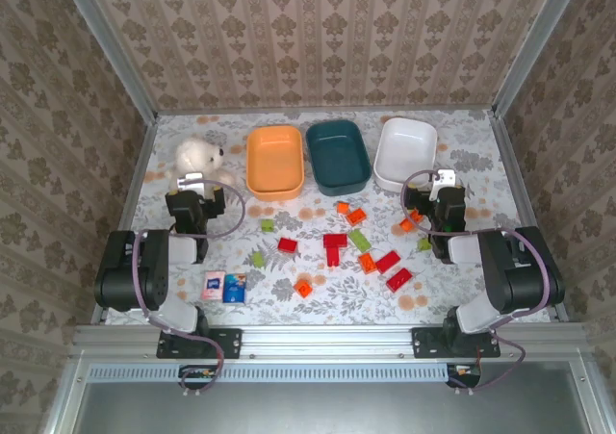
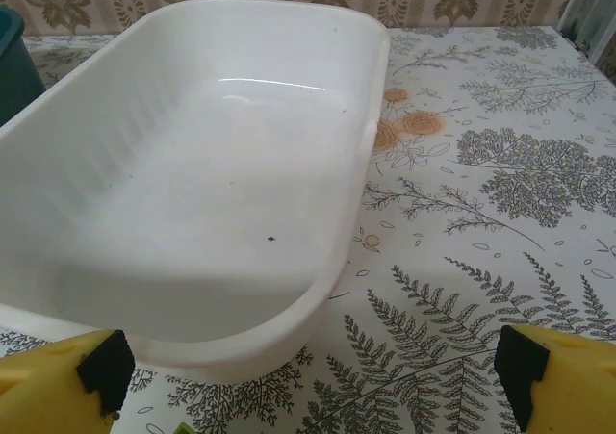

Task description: Sort the legos into containers by color

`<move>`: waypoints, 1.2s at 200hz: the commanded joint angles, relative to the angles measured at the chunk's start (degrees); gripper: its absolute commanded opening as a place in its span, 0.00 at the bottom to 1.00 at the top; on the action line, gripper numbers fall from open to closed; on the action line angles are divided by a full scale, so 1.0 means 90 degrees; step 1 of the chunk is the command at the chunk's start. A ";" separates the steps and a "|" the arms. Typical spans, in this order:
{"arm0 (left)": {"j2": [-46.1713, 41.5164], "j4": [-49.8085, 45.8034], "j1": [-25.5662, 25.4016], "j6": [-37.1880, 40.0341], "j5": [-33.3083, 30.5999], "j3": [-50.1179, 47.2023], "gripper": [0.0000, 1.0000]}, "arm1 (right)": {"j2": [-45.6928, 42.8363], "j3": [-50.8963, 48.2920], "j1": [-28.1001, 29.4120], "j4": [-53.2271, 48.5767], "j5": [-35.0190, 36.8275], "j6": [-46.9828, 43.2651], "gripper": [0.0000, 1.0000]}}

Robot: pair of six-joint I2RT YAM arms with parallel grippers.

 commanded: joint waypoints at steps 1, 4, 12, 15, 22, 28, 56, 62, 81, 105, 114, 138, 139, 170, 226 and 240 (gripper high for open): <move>-0.0051 0.0171 -0.0021 0.0016 -0.0046 -0.0037 1.00 | -0.0023 0.0088 -0.0029 0.0043 -0.0106 0.0066 1.00; -0.0049 0.0168 -0.0022 0.0011 -0.0052 -0.0033 1.00 | -0.0018 0.0085 -0.0029 0.0045 -0.0106 0.0066 1.00; -0.0052 0.0165 -0.0022 0.0018 -0.0052 -0.0035 1.00 | -0.0022 0.0086 -0.0029 0.0045 -0.0106 0.0066 1.00; -0.0049 0.0170 -0.0022 0.0019 -0.0049 -0.0030 1.00 | -0.0023 0.0085 -0.0027 0.0045 -0.0106 0.0068 1.00; -0.0052 0.0168 -0.0022 0.0019 -0.0053 -0.0035 1.00 | -0.0022 0.0085 -0.0029 0.0045 -0.0106 0.0066 1.00; -0.0058 0.0165 -0.0022 0.0015 -0.0049 -0.0030 1.00 | -0.0023 0.0085 -0.0029 0.0045 -0.0106 0.0066 1.00; -0.0057 0.0171 -0.0022 0.0014 -0.0054 -0.0032 1.00 | -0.0020 0.0090 -0.0029 0.0045 -0.0106 0.0069 1.00; -0.0059 0.0168 -0.0022 0.0014 -0.0046 -0.0036 1.00 | -0.0028 0.0085 -0.0029 0.0043 -0.0106 0.0066 1.00; -0.0053 0.0167 -0.0022 0.0009 -0.0049 -0.0035 1.00 | -0.0023 0.0090 -0.0028 0.0045 -0.0106 0.0066 1.00; -0.0061 0.0168 -0.0021 0.0009 -0.0046 -0.0036 1.00 | -0.0023 0.0085 -0.0029 0.0045 -0.0106 0.0066 1.00; -0.0052 0.0175 -0.0022 0.0007 -0.0046 -0.0037 1.00 | -0.0022 0.0088 -0.0029 0.0043 -0.0106 0.0066 1.00; -0.0064 0.0186 -0.0022 0.0012 -0.0046 -0.0044 1.00 | -0.0021 0.0089 -0.0029 0.0045 -0.0106 0.0066 1.00; -0.0061 0.0192 -0.0022 0.0016 -0.0046 -0.0042 1.00 | -0.0022 0.0092 -0.0029 0.0045 -0.0106 0.0066 1.00; -0.0694 0.0035 -0.0135 0.0063 -0.0394 -0.0252 1.00 | -0.0148 0.0070 0.0008 0.0062 0.0092 0.0097 1.00; -0.3050 -0.2025 -0.1724 0.1061 -0.2029 0.0527 1.00 | -0.2873 0.2105 0.0553 -0.4004 0.1481 0.0458 1.00; -0.3459 -0.2371 -0.2022 0.1248 -0.2179 0.0929 1.00 | -0.3127 0.3361 0.0692 -0.5424 0.1753 0.1464 1.00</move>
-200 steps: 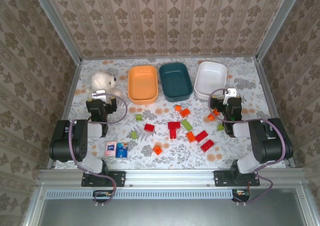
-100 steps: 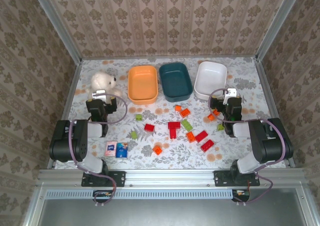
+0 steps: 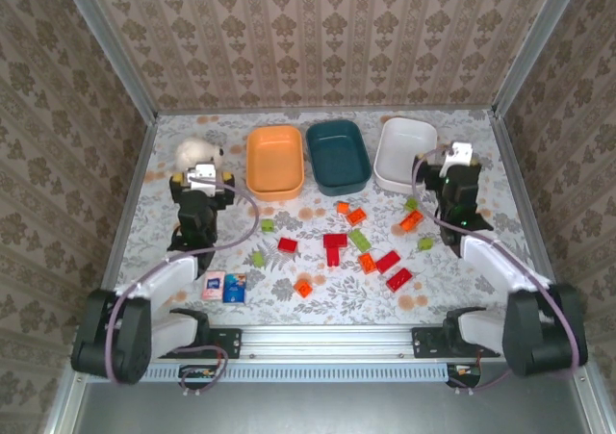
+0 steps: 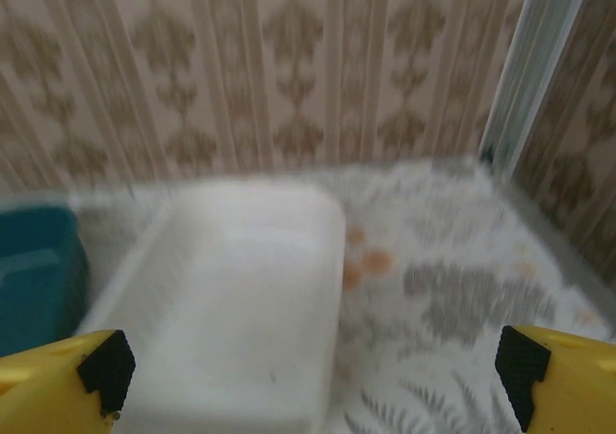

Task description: Sort the legos into containers by color

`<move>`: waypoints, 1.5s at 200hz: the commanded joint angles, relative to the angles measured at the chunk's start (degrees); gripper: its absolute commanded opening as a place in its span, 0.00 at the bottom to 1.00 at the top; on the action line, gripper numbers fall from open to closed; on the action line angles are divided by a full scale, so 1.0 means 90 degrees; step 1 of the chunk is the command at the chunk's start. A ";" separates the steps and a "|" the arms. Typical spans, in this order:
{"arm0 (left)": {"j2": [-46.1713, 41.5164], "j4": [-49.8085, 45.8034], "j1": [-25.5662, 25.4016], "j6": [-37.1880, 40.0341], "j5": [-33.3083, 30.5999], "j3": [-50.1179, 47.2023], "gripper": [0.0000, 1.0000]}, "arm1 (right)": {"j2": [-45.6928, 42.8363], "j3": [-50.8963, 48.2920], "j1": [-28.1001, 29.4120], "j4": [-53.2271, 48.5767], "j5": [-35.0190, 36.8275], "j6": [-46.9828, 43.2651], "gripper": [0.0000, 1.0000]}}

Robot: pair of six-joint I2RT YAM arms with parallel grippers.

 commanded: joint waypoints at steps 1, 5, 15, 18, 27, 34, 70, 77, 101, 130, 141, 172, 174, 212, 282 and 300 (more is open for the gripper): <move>-0.0634 -0.0948 -0.0389 0.0571 -0.0760 0.0698 1.00 | -0.0612 0.1669 0.0222 -0.2418 0.0763 0.1284 1.00; -0.0724 -0.1023 -0.0438 0.0559 -0.0777 0.0802 1.00 | -0.0582 0.2060 0.0186 -0.3064 0.0809 0.1989 1.00; -0.0906 -0.1599 -0.0479 -0.0211 -0.1094 0.1190 1.00 | -0.0419 0.2967 0.0089 -0.4969 0.0775 0.3632 1.00; -0.0977 -0.2059 -0.0466 -0.0754 -0.1191 0.1371 1.00 | -0.0367 0.3195 0.0082 -0.5541 0.0785 0.4019 1.00; -0.1118 -0.4032 -0.0331 -0.2796 -0.1407 0.2037 1.00 | -0.0240 0.3543 0.0076 -0.6773 0.0720 0.4584 1.00; -0.1145 -0.5631 -0.0165 -0.4151 -0.1362 0.2518 1.00 | -0.0227 0.3431 0.0042 -0.6741 0.0123 0.4210 1.00; -0.1115 -0.6461 0.0498 -0.5163 0.1496 0.2749 1.00 | -0.0362 0.3325 0.0521 -0.8168 -0.0171 0.4570 0.94; -0.1116 -0.6538 0.0336 -0.5061 0.1666 0.2763 1.00 | -0.0377 0.3327 0.0647 -0.8524 -0.0143 0.4700 0.93; -0.1096 -0.7033 -0.0449 -0.4790 0.1827 0.2874 1.00 | -0.0368 0.3101 0.0840 -0.9591 -0.0471 0.5061 0.88; -0.1030 -0.7309 -0.1493 -0.4562 0.1999 0.2804 1.00 | -0.0412 0.2273 0.0757 -1.0173 -0.0921 0.5531 0.86; -0.1019 -0.7316 -0.1775 -0.4521 0.2019 0.2746 1.00 | -0.0526 0.1924 0.0566 -0.9980 -0.1159 0.5668 0.84; -0.0954 -0.7187 -0.2322 -0.4425 0.2146 0.2660 1.00 | -0.0489 0.1124 -0.0219 -0.8985 -0.1950 0.6036 0.78; -0.0949 -0.7161 -0.2340 -0.4415 0.2174 0.2654 1.00 | -0.0459 0.1081 -0.0275 -0.8918 -0.2020 0.6054 0.77; -0.0694 -0.6810 -0.2701 -0.4195 0.2490 0.2671 1.00 | 0.0148 0.0745 -0.0669 -0.7843 -0.2548 0.6520 0.72; -0.0360 -0.6708 -0.2969 -0.4201 0.2343 0.2816 1.00 | 0.0902 0.0368 -0.0884 -0.6732 -0.2904 0.7035 0.68; -0.0299 -0.6701 -0.2997 -0.4213 0.2328 0.2824 1.00 | 0.1072 0.0353 -0.0934 -0.6577 -0.2945 0.7049 0.65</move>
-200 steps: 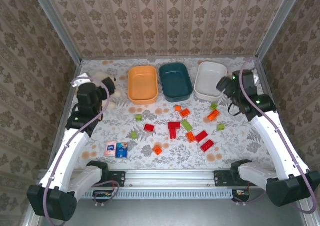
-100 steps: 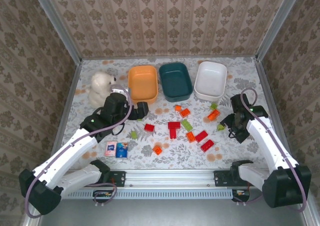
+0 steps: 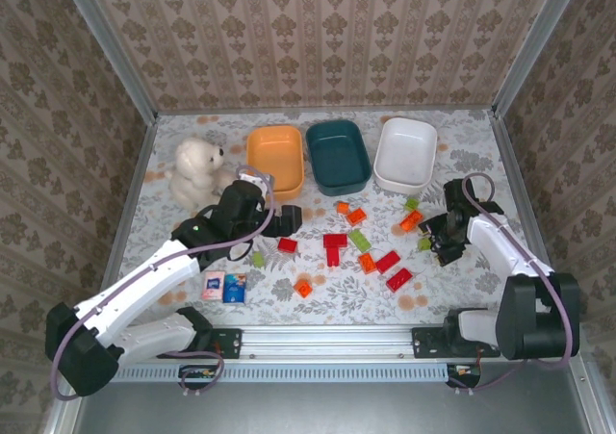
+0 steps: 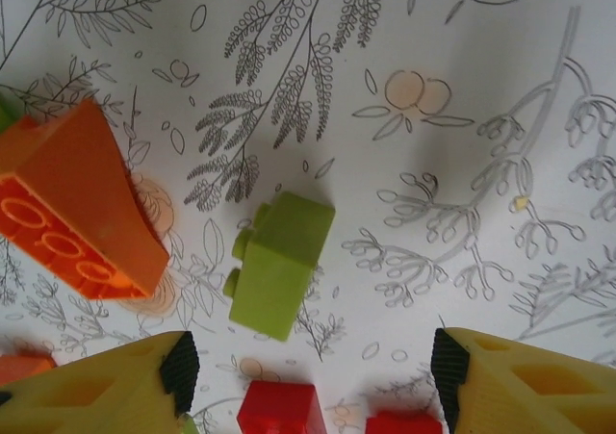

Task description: Sort the legos into containers by color

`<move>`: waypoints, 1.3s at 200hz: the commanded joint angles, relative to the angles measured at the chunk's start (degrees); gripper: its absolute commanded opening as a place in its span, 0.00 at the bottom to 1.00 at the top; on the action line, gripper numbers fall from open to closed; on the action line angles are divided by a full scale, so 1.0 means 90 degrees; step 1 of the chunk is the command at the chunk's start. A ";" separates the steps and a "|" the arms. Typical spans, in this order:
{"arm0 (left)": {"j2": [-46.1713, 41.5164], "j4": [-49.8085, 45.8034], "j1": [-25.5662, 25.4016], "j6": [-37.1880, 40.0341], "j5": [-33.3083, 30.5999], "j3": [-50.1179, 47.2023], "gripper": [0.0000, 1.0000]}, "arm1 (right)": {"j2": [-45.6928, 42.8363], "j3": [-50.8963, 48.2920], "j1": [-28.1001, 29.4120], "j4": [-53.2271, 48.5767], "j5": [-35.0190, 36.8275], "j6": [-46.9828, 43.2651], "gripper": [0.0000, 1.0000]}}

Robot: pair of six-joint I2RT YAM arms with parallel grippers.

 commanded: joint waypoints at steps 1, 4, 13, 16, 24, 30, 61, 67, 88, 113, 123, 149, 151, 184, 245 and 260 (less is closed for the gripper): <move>0.0072 0.0111 -0.0073 0.0119 -0.0025 0.0120 1.00 | 0.0205 -0.0103 -0.0082 0.0385 -0.0232 0.0237 0.65; 0.0080 0.0122 -0.0078 0.0115 -0.0023 0.0124 1.00 | 0.0237 -0.0103 -0.0083 0.0413 -0.0241 0.0247 0.65; 0.0111 0.0142 -0.0094 0.0123 -0.0012 0.0136 1.00 | 0.0323 -0.0104 -0.0083 0.0494 -0.0273 0.0282 0.62; 0.0117 0.0153 -0.0097 0.0124 -0.0016 0.0135 1.00 | 0.0341 -0.0103 -0.0083 0.0516 -0.0281 0.0287 0.61; 0.0154 0.0153 -0.0105 0.0114 -0.0009 0.0142 1.00 | 0.0406 -0.0108 -0.0083 0.0556 -0.0296 0.0339 0.59; 0.0177 0.0170 -0.0103 0.0114 -0.0013 0.0152 1.00 | 0.0459 -0.0126 -0.0084 0.0612 -0.0311 0.0371 0.58; 0.0304 0.0214 -0.0143 0.0088 0.0037 0.0179 1.00 | 0.0686 -0.0256 -0.0083 0.0860 -0.0485 0.0539 0.48; 0.0316 0.0229 -0.0147 0.0094 0.0036 0.0187 1.00 | 0.0845 -0.0269 -0.0083 0.0881 -0.0508 0.0560 0.49; 0.0347 0.0229 -0.0171 0.0094 0.0017 0.0193 1.00 | 0.0986 -0.0284 -0.0083 0.0840 -0.0439 0.0581 0.42; 0.0347 0.0241 -0.0180 0.0069 -0.0003 0.0196 1.00 | 0.1057 -0.0258 -0.0083 0.0841 -0.0376 0.0541 0.25; 0.0344 0.0226 -0.0183 0.0057 -0.0010 0.0200 1.00 | 0.1008 -0.0152 -0.0075 0.0714 -0.0285 0.0458 0.20; 0.0292 0.0137 -0.0185 -0.0039 -0.0103 0.0262 1.00 | 0.0363 0.0547 0.0069 -0.0008 0.0262 0.0002 0.17; 0.0284 0.0129 -0.0178 -0.0053 -0.0121 0.0264 1.00 | 0.0325 0.0628 0.0099 -0.0062 0.0322 -0.0054 0.17; 0.0195 0.0116 -0.0167 -0.0256 -0.0326 0.0297 1.00 | 0.0004 0.2203 0.0788 -0.0855 0.1187 -0.0918 0.16; 0.0351 0.0004 -0.0088 -0.0524 -0.0495 0.0567 1.00 | 0.2436 0.4711 0.1134 -0.0446 0.1252 -0.2304 0.16; 0.0381 -0.0094 -0.0096 -0.0579 -0.0512 0.0655 1.00 | 0.3337 0.5505 0.1066 -0.0436 0.1036 -0.2600 0.17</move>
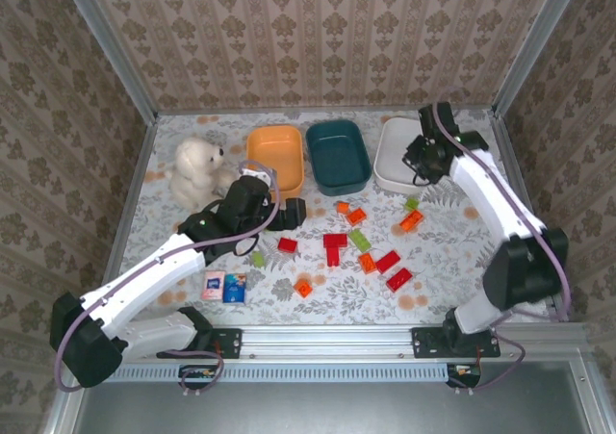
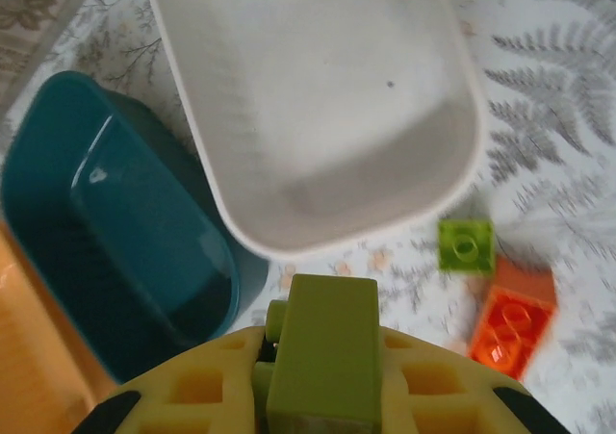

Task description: Sort the legos into containers by color

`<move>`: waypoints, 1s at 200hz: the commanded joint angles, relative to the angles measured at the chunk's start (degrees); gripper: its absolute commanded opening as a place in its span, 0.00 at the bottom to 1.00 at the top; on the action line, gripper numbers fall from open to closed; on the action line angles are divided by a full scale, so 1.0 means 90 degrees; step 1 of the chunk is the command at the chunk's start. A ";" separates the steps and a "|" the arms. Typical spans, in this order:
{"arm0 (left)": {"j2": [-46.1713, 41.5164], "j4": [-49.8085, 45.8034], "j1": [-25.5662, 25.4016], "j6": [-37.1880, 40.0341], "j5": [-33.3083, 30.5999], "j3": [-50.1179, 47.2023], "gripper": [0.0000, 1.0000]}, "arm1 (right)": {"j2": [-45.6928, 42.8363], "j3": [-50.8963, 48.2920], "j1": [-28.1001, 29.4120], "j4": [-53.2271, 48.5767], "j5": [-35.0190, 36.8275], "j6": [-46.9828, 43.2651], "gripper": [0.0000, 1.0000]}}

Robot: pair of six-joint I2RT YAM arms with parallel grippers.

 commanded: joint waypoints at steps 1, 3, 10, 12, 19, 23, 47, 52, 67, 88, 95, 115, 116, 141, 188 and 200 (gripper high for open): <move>0.0050 -0.0201 0.0027 -0.0214 -0.0167 0.0327 1.00 | 0.1154 0.0941 -0.0086 -0.0091 -0.0051 -0.0810 0.17; 0.0052 -0.0213 0.0030 -0.0231 -0.0177 0.0331 1.00 | 0.1296 0.1052 -0.0097 -0.0120 -0.0056 -0.0836 0.17; 0.0053 -0.0274 0.0024 -0.0280 -0.0190 0.0349 1.00 | 0.1690 0.1426 -0.0154 -0.0218 -0.0081 -0.0914 0.17; 0.0058 -0.0290 0.0022 -0.0296 -0.0198 0.0365 1.00 | 0.1810 0.1520 -0.0165 -0.0232 -0.0093 -0.0928 0.17; 0.0053 -0.0348 0.0023 -0.0354 -0.0199 0.0370 1.00 | 0.2176 0.1873 -0.0233 -0.0298 -0.0168 -0.0987 0.17; 0.0050 -0.0377 0.0030 -0.0381 -0.0202 0.0377 1.00 | 0.2377 0.2067 -0.0270 -0.0360 -0.0182 -0.1003 0.17; 0.0024 -0.0622 0.0013 -0.0565 -0.0222 0.0365 0.99 | 0.3429 0.3064 -0.0476 -0.0722 -0.0256 -0.0956 0.20; 0.0024 -0.0667 0.0007 -0.0596 -0.0220 0.0365 0.99 | 0.3629 0.3243 -0.0509 -0.0803 -0.0281 -0.0933 0.21; 0.0004 -0.0803 -0.0026 -0.0666 -0.0225 0.0343 0.98 | 0.4111 0.3743 -0.0585 -0.1058 -0.0350 -0.0887 0.23; -0.0016 -0.0938 -0.0077 -0.0813 -0.0237 0.0285 0.97 | 0.4634 0.4274 -0.0638 -0.1325 -0.0426 -0.0868 0.24; -0.0016 -0.0963 -0.0087 -0.0859 -0.0234 0.0256 0.96 | 0.4781 0.4433 -0.0649 -0.1391 -0.0472 -0.0875 0.25; 0.0011 -0.1003 -0.0168 -0.0955 -0.0220 0.0152 0.94 | 0.5056 0.4795 -0.0652 -0.1631 -0.0522 -0.0906 0.31; 0.0012 -0.1006 -0.0166 -0.0963 -0.0230 0.0144 0.94 | 0.5060 0.4811 -0.0651 -0.1639 -0.0524 -0.0911 0.32; 0.0175 -0.1287 -0.0201 -0.1187 -0.0310 0.0093 0.91 | 0.4882 0.4952 -0.0627 -0.1717 -0.0478 -0.1011 0.55; 0.0912 -0.1641 -0.0225 -0.1136 -0.0320 0.0133 0.89 | 0.3142 0.4137 -0.0220 -0.1210 -0.0001 -0.1548 0.67; 0.1244 -0.1818 -0.0226 -0.0902 -0.0317 0.0211 0.89 | 0.2366 0.3297 0.0009 -0.0664 -0.0021 -0.1626 0.67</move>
